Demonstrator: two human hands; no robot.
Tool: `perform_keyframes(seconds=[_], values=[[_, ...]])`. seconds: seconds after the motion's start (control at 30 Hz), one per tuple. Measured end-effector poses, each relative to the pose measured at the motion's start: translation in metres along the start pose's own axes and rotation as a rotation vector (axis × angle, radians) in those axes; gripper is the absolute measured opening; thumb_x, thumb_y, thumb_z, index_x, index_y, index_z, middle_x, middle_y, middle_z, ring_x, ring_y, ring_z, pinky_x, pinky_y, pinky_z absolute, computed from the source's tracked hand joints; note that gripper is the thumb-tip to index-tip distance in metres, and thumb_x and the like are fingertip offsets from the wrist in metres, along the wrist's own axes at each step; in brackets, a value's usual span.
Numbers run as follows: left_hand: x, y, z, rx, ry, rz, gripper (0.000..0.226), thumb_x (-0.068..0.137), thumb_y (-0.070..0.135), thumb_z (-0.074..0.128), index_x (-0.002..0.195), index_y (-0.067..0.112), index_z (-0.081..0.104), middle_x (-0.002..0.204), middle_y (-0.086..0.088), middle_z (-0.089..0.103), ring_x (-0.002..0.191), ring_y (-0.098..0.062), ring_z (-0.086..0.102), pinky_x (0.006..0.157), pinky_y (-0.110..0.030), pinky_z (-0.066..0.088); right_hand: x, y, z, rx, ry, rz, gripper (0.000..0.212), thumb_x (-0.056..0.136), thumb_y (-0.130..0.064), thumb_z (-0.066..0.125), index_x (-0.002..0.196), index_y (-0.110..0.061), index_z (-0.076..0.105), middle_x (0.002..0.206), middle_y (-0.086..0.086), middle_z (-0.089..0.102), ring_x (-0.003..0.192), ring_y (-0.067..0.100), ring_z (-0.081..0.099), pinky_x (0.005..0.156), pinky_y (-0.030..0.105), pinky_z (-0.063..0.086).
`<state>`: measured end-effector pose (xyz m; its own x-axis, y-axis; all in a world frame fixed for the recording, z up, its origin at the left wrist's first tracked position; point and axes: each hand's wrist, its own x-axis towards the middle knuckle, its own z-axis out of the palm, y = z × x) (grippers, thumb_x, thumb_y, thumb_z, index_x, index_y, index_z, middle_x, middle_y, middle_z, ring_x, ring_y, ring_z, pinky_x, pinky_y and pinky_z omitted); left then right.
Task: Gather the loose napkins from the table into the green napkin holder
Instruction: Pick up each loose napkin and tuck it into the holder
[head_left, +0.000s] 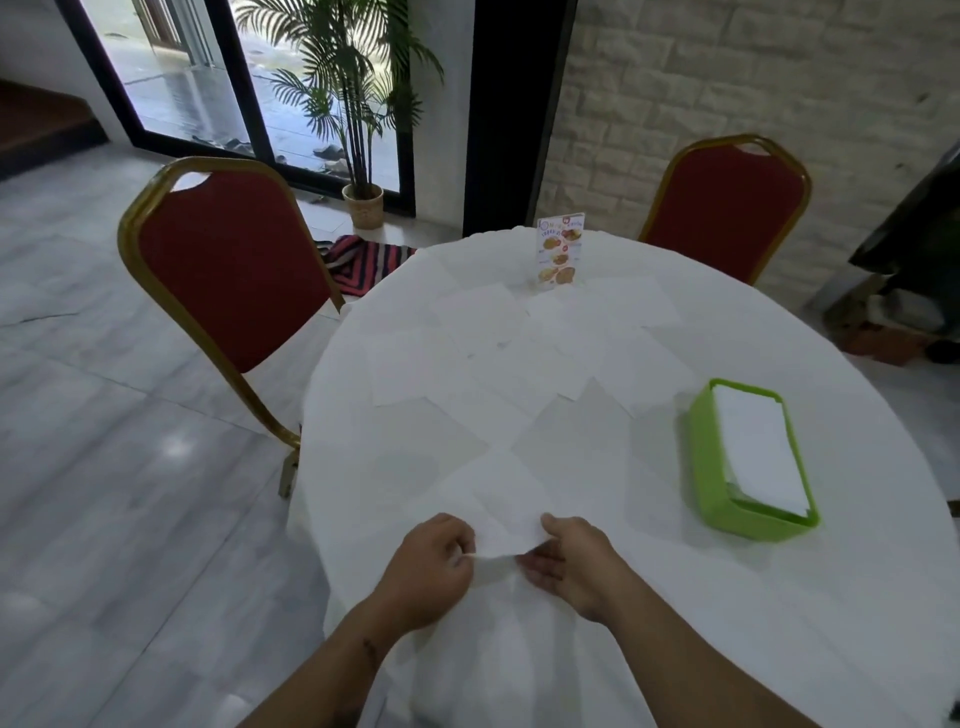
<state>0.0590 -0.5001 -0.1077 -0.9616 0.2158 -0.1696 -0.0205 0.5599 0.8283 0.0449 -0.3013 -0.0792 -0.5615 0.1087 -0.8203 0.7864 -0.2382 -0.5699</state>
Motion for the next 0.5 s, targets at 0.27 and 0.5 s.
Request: perform_keyframes(seconds=[0.27, 0.5], values=[[-0.01, 0.013, 0.014, -0.04, -0.08, 0.018, 0.017, 0.072, 0.012, 0.053, 0.078, 0.025, 0.061, 0.096, 0.013, 0.063, 0.093, -0.001, 0.057, 0.083, -0.021, 0.046, -0.015, 0.004, -0.019, -0.306, 0.321, -0.455, 0.013, 0.084, -0.01, 0.055, 0.075, -0.011, 0.065, 0.079, 0.006, 0.07, 0.076, 0.026, 0.065, 0.067, 0.035, 0.052], [-0.008, 0.007, 0.005, -0.022, 0.119, -0.065, 0.025, 0.077, 0.003, 0.052, 0.074, 0.027, 0.061, 0.085, 0.005, 0.063, 0.083, -0.011, 0.06, 0.078, -0.034, 0.051, -0.031, 0.013, -0.021, -1.268, 0.021, -0.616, 0.031, 0.081, -0.035, 0.061, 0.111, -0.025, 0.066, 0.127, 0.0, 0.053, 0.121, 0.023, 0.049, 0.098, 0.035, 0.044]])
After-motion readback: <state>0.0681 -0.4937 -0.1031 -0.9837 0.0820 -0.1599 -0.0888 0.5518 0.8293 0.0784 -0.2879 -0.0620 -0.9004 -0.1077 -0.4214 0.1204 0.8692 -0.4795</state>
